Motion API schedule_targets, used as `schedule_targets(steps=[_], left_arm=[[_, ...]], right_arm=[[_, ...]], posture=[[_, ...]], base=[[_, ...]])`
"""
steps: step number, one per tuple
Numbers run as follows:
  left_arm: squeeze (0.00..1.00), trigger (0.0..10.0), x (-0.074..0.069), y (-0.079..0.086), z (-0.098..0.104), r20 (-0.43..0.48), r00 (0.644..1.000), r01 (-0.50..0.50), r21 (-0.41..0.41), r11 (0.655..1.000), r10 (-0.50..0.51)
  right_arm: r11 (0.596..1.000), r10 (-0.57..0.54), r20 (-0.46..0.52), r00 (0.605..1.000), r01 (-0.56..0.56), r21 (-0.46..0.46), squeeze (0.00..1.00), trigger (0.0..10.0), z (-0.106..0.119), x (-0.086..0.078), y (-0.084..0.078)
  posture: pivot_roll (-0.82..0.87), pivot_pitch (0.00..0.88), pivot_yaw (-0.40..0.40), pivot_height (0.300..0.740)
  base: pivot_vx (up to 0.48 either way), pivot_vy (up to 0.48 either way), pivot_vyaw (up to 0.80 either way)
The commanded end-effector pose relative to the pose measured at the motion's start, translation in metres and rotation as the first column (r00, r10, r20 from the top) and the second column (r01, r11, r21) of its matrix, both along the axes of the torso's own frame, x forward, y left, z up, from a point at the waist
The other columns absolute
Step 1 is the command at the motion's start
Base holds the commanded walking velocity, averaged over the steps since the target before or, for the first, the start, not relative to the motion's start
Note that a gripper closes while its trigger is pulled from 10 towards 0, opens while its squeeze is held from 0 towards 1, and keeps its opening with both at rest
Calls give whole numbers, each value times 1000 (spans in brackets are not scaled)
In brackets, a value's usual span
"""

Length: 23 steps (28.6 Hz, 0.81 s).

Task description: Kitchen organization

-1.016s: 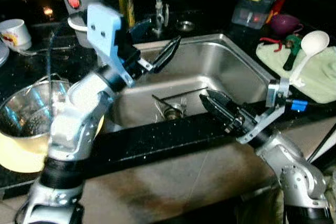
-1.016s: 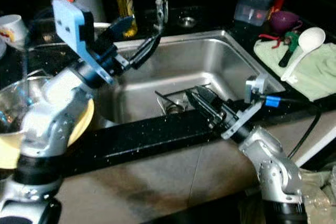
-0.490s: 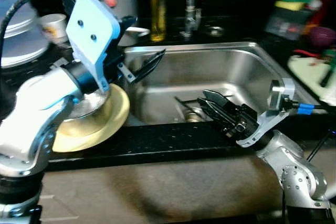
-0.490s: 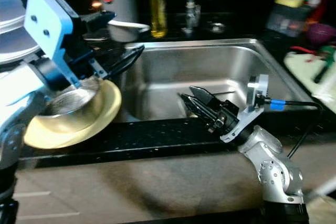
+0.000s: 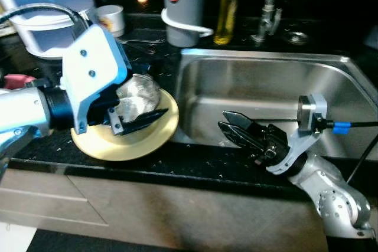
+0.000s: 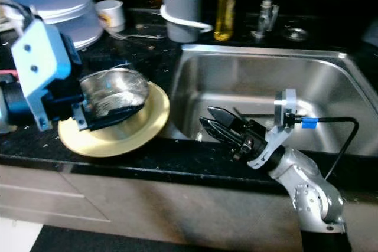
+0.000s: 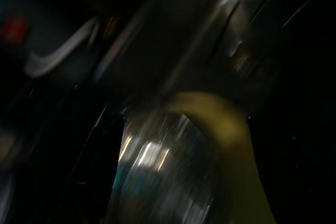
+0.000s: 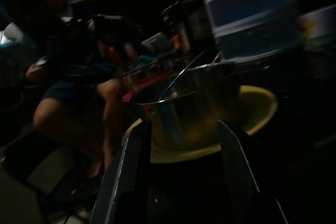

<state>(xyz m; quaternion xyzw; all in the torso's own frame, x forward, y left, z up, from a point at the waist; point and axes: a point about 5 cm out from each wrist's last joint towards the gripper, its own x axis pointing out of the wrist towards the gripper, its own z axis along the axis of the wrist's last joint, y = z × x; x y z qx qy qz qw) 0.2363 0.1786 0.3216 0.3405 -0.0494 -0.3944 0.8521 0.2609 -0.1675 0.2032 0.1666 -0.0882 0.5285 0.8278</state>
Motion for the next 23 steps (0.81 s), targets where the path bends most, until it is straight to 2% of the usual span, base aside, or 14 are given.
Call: schedule_targets(steps=[1, 4, 9, 13, 17, 18, 19, 23], left_arm=[[0, 10000, 6, 11, -5, -22, 997, -66, 51, 996, 67], [0, 10000, 9, 17, -7, -22, 995, -95, 90, 991, 98], [0, 10000, 16, 22, -19, -60, 992, -104, 132, 986, 113], [0, 10000, 19, 22, -24, -85, 992, -86, 130, 988, 98], [0, 10000, 25, 19, -33, -95, 994, -33, 135, 990, 46], [0, 10000, 28, 14, -37, -99, 995, 29, 111, 993, -18], [0, 10000, 28, 14, -37, -99, 995, 29, 111, 993, -18], [0, 10000, 36, 8, -44, -122, 989, 102, 170, 980, -82]], right_arm=[[999, 36, 7, 999, -36, 1, 0, 10000, 1, -4, 4], [999, 31, 17, 999, -31, -14, 0, 10000, 1, -4, 4], [999, 29, 5, 1000, -29, -19, 0, 10000, 1, -3, 4], [999, 28, 8, 1000, -28, -21, 0, 10000, 2, -4, 3], [999, 28, 12, 1000, -28, -21, 0, 10000, 3, -5, 3], [999, 27, 14, 1000, -27, -21, 0, 10000, 3, -6, 3], [999, 27, 14, 1000, -27, -21, 0, 10000, 3, -6, 3], [999, 30, 18, 999, -30, -22, 0, 10000, 4, -7, 3]], posture=[[41, 76, -26, 740], [41, 76, -26, 740], [30, 76, -26, 740], [27, 74, -24, 740], [23, 73, -20, 740], [22, 72, -19, 740], [22, 72, -19, 740], [14, 71, -13, 740]], base=[[0, 0, 800], [0, 0, 800], [0, 0, 0], [0, 0, 0], [0, 0, 0], [0, 0, 0], [0, 0, 0], [0, 0, 0]])
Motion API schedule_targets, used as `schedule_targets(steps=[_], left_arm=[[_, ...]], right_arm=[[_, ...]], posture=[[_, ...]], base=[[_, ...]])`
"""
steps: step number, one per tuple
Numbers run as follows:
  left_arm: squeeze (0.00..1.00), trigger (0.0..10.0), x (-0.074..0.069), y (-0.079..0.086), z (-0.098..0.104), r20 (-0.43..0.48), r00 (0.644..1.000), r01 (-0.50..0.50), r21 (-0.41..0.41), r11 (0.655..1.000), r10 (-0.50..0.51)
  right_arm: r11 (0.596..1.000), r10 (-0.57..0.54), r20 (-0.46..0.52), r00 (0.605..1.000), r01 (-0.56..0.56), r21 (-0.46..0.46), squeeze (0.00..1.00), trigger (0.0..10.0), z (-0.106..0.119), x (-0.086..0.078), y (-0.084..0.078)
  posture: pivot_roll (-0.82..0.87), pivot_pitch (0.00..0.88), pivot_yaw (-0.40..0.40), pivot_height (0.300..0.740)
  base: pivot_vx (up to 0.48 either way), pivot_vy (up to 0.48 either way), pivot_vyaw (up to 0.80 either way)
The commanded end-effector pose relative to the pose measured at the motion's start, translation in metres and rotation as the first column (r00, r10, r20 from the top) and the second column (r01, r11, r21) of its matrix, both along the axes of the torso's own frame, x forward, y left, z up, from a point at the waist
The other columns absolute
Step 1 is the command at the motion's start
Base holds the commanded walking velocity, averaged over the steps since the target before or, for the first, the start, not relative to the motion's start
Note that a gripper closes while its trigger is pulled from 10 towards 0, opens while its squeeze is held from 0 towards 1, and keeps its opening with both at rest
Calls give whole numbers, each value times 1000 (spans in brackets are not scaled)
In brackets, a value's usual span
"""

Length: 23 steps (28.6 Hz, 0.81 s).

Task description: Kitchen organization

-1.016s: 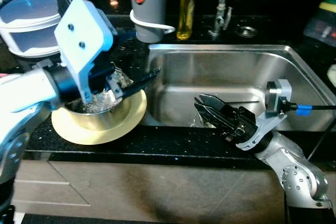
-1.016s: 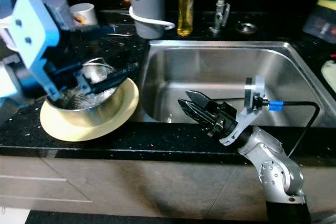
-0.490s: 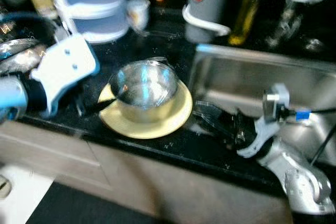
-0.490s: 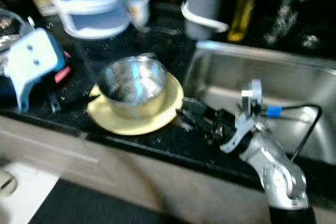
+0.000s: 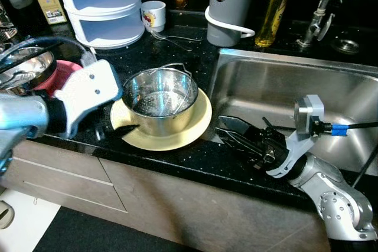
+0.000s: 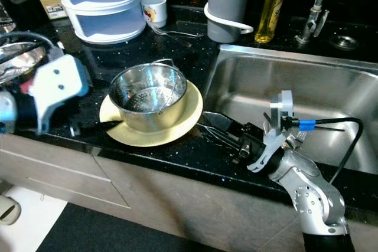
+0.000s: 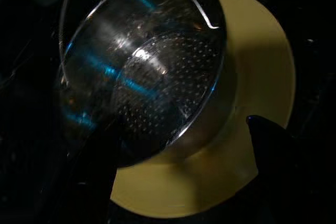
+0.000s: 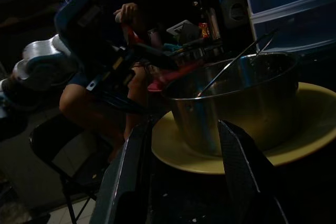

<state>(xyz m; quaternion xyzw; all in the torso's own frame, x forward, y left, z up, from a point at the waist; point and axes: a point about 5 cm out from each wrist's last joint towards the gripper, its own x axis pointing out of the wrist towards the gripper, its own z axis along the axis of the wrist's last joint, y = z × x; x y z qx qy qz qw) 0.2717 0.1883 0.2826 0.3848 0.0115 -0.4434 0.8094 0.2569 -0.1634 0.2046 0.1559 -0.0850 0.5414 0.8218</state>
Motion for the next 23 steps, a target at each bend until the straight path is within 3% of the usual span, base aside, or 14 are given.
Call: schedule_targets(steps=[1, 6, 19, 20, 21, 22, 23], left_arm=[[0, 10000, 3, -2, -8, -33, 999, 37, 43, 998, -35], [0, 10000, 12, 6, -18, -100, 995, 39, 127, 991, -26], [0, 10000, 24, 15, -15, -152, 987, 87, 172, 981, -60], [0, 4824, 25, 16, -15, -162, 985, 92, 170, 981, -65], [0, 4824, 25, 16, -15, -162, 985, 92, 170, 981, -65], [0, 0, 25, 16, -15, -166, 984, 95, 170, 981, -67], [0, 0, 25, 16, -15, -169, 983, 99, 168, 981, -71]], right_arm=[[1000, 4, 8, 1000, -4, -2, 0, 10000, 2, -4, -1], [1000, 0, 8, 1000, 0, -8, 0, 10000, 2, -6, -2], [1000, -14, 10, 1000, 14, -17, 0, 10000, 1, -6, -2], [1000, -15, 11, 1000, 15, -17, 0, 10000, 0, -6, -1], [1000, -15, 11, 1000, 15, -17, 0, 10000, 0, -6, -1], [1000, -15, 11, 1000, 15, -17, 0, 10000, 0, -6, -1], [1000, -17, 12, 1000, 17, -18, 0, 10000, 0, -6, -1]], posture=[[11, 71, -11, 740], [5, 68, -2, 740], [5, 57, 7, 740], [5, 54, 9, 740], [5, 54, 9, 740], [5, 54, 9, 740], [4, 52, 11, 740]], base=[[0, 0, 0], [0, 0, 0], [0, 0, 0], [0, 0, 0], [0, 0, 0], [0, 0, 0], [0, 0, 0]])
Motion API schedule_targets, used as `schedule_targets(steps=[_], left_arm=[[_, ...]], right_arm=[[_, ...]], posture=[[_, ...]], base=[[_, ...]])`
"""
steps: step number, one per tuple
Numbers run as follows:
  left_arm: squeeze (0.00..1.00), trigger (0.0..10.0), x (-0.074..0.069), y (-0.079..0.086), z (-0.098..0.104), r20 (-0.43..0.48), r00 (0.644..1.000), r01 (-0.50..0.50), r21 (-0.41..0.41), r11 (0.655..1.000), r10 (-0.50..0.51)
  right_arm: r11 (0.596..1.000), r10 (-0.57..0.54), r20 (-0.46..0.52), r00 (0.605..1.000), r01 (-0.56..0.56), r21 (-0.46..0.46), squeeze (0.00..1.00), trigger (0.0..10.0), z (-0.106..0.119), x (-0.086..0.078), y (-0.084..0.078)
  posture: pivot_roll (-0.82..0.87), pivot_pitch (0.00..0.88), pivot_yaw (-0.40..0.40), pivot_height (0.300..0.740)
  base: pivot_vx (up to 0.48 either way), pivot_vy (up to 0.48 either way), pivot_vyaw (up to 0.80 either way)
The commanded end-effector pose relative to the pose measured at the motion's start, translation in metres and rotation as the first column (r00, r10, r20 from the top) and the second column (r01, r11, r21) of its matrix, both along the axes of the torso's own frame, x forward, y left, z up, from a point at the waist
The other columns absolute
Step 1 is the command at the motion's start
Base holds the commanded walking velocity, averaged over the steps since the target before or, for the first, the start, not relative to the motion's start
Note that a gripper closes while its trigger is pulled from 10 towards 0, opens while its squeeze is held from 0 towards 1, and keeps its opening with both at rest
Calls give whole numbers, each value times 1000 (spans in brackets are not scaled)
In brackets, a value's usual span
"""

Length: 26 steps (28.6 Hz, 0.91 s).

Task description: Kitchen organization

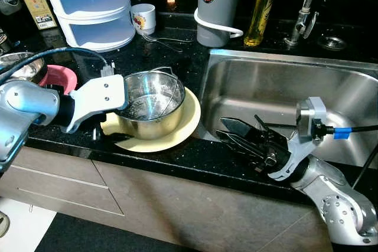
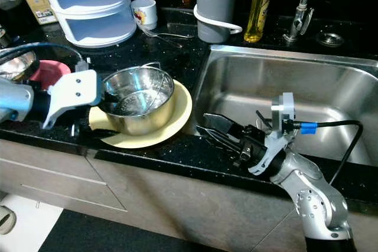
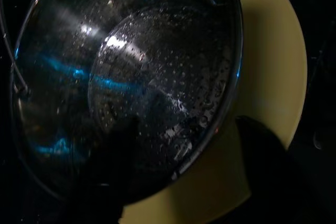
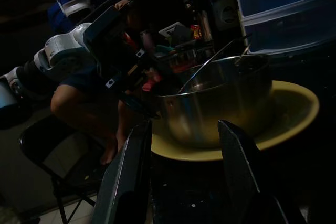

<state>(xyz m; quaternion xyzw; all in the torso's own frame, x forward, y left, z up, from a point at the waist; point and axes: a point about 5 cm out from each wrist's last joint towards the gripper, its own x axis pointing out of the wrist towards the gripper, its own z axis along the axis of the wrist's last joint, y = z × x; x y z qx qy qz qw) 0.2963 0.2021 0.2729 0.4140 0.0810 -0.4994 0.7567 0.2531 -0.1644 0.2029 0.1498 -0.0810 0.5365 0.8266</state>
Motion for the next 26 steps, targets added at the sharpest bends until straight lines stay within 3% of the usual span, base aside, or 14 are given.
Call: schedule_targets(steps=[1, 19, 26], left_arm=[[0, 0, 0, 2, -5, -36, 999, 7, 30, 1000, -6], [0, 0, 3, 3, 2, -37, 999, 32, 24, 999, -31], [0, 0, 9, 3, 11, 10, 1000, 22, -7, 1000, -22]], right_arm=[[1000, -5, 13, 1000, 5, -4, 0, 10000, 1, -2, 1], [998, -56, 8, 998, 56, -28, 0, 10000, -3, 1, 0], [995, -89, 2, 996, 89, -34, 0, 10000, -4, 4, -1]], posture=[[3, 49, 11, 740], [5, 50, 9, 740], [3, 52, 10, 740]], base=[[0, 0, 0], [0, 0, 0], [0, 0, 0]])
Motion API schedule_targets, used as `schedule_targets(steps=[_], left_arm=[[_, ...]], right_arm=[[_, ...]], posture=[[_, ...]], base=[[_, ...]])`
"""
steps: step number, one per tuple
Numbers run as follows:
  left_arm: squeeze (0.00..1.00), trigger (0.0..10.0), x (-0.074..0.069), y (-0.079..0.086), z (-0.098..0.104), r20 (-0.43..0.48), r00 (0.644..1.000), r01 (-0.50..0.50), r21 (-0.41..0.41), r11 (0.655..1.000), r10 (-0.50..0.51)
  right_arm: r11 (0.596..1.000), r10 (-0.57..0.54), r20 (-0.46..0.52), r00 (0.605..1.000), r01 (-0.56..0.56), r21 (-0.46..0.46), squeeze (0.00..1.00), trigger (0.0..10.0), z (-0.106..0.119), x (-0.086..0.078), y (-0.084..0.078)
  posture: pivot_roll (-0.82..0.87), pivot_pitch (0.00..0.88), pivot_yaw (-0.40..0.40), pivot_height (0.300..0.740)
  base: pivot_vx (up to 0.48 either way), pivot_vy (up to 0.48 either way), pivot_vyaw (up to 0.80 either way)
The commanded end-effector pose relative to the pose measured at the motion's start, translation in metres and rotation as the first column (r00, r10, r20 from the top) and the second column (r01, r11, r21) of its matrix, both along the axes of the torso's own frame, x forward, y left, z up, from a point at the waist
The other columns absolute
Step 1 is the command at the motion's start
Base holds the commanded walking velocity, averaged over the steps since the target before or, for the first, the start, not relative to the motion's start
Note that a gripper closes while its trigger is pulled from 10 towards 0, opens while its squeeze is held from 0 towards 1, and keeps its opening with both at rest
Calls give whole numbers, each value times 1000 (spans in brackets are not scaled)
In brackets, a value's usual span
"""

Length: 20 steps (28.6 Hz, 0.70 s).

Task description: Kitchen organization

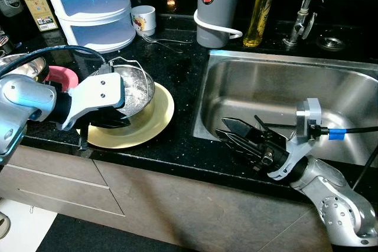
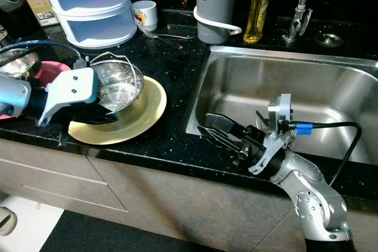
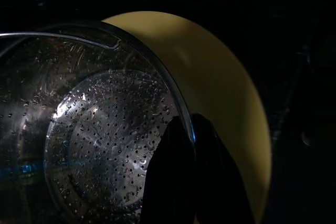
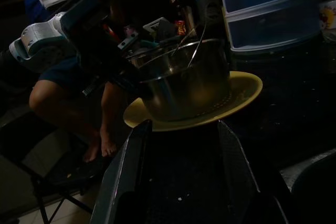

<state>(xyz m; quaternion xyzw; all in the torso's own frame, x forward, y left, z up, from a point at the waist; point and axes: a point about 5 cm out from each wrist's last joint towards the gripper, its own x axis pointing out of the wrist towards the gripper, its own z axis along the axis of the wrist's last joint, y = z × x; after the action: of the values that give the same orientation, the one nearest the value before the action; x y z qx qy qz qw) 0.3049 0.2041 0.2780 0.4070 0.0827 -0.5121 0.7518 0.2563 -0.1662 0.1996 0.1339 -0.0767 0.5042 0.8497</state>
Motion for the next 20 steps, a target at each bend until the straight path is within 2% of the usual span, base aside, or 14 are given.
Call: schedule_targets(steps=[1, 5, 11, 20], left_arm=[[0, 0, 2, 1, 11, 57, 998, 1, -18, 1000, 0], [0, 0, 3, -4, 32, 111, 994, 27, -91, 996, -17], [0, 0, -1, -12, 44, 124, 989, 97, -143, 985, -79], [0, 0, 10, -21, 41, 118, 987, 129, -162, 978, -111]], right_arm=[[1000, -22, 2, 1000, 22, -2, 0, 10000, 0, 2, 0], [995, -101, -18, 995, 102, 10, 0, 10000, 0, 10, -4], [988, -154, -30, 988, 155, 29, 0, 10000, 3, 16, -8], [972, -227, -39, 973, 229, 50, 0, 10000, 7, 21, -19]], posture=[[3, 53, 11, 740], [3, 53, 12, 740], [0, 53, 16, 740], [-10, 52, 25, 740]], base=[[0, 0, 0], [0, 0, 0], [0, 0, 0], [0, 0, -800]])
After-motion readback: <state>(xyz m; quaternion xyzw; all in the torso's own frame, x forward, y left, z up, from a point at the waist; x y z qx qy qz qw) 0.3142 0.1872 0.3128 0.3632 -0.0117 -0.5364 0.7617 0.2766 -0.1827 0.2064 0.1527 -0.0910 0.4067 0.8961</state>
